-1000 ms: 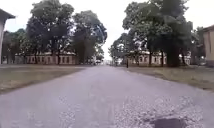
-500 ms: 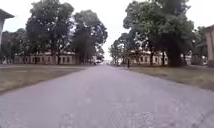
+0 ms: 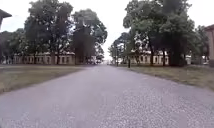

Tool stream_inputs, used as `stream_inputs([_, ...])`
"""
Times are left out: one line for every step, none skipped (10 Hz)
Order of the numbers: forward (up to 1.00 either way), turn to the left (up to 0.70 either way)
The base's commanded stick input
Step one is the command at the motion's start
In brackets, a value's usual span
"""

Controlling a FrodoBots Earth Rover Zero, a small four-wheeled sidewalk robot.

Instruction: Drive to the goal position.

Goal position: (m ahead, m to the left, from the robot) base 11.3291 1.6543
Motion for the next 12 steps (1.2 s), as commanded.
stream_inputs([0.85,0.0])
stream_inputs([0.85,0.0])
stream_inputs([0.85,0.0])
stream_inputs([0.85,0.0])
stream_inputs([0.85,0.0])
stream_inputs([0.85,0.0])
stream_inputs([0.85,0.0])
stream_inputs([0.85,0.0])
stream_inputs([0.85,0.0])
stream_inputs([0.85,0.0])
stream_inputs([0.85,0.0])
stream_inputs([0.85,0.0])
